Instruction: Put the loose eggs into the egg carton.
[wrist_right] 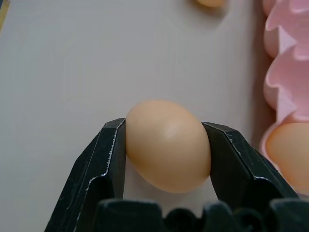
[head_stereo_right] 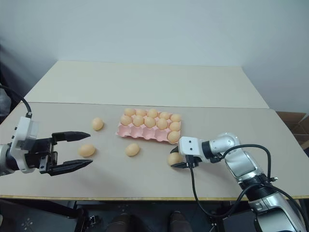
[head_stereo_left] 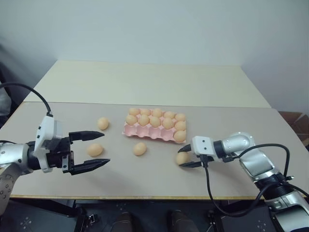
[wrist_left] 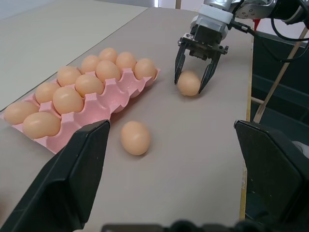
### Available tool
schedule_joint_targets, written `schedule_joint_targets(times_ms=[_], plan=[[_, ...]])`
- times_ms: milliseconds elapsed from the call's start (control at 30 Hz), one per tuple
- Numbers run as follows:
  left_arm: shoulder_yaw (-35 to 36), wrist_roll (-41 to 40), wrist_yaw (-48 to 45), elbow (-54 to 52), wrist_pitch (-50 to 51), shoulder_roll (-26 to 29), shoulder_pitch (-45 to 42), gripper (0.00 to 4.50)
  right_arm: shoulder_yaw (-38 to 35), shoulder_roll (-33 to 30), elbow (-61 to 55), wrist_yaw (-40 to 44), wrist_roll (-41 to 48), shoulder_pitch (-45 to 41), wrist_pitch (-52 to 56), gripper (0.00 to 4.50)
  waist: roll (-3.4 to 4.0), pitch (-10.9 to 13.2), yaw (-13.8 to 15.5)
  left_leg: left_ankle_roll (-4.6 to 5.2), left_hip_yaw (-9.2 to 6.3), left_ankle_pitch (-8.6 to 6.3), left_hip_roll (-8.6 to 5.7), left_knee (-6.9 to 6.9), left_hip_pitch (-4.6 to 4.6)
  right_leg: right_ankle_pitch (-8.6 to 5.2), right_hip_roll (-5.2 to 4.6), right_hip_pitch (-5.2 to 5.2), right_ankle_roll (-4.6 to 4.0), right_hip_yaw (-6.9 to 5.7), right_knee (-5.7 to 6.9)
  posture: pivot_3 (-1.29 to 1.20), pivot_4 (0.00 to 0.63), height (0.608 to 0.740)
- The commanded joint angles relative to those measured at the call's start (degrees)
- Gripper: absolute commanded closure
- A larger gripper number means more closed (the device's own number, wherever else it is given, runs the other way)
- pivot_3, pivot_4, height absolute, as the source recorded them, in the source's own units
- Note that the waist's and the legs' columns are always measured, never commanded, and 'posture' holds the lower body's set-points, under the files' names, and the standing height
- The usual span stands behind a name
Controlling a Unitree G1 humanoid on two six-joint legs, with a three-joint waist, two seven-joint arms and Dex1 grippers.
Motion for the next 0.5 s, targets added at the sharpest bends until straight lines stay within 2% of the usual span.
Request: schedule_joint_targets(times_ms=[33, 233, 500], plan=[[0.66, 0.81, 0.06, 0.12, -1.97, -0.03, -0.71, 0.00, -3.71, 1.46, -2.87, -2.72, 2.20, -4.70, 0.70, 2.22, 0.00, 0.00, -0.31, 0.00, 0.01, 0.00, 0.01, 0.00, 0.01, 0.01, 0.01, -0.01, 0.00, 0.02, 0.01, 0.00, 0.150, 0.740], [0.05, 1.09, -0.11, 0.54, -2.44, -0.31, -1.17, 0.00, -1.83, 8.17, 5.52, -12.35, -4.67, -12.15, -2.64, 2.22, 0.00, 0.00, -0.24, 0.00, 0.02, 0.00, 0.10, -0.01, 0.06, 0.04, 0.12, -0.02, -0.08, 0.02, 0.05, 0.00, 0.150, 0.740], [0.37, 0.45, 0.06, -0.03, -2.23, -0.76, -1.92, 0.00, 0.64, 12.36, 16.67, -15.64, -9.75, -15.77, -10.97, 2.22, 0.00, 0.00, -0.07, 0.02, 0.03, 0.01, -0.02, -0.01, -0.34, 0.40, 0.03, -0.29, -0.32, 0.05, -0.05, 0.00, 0.150, 0.740]])
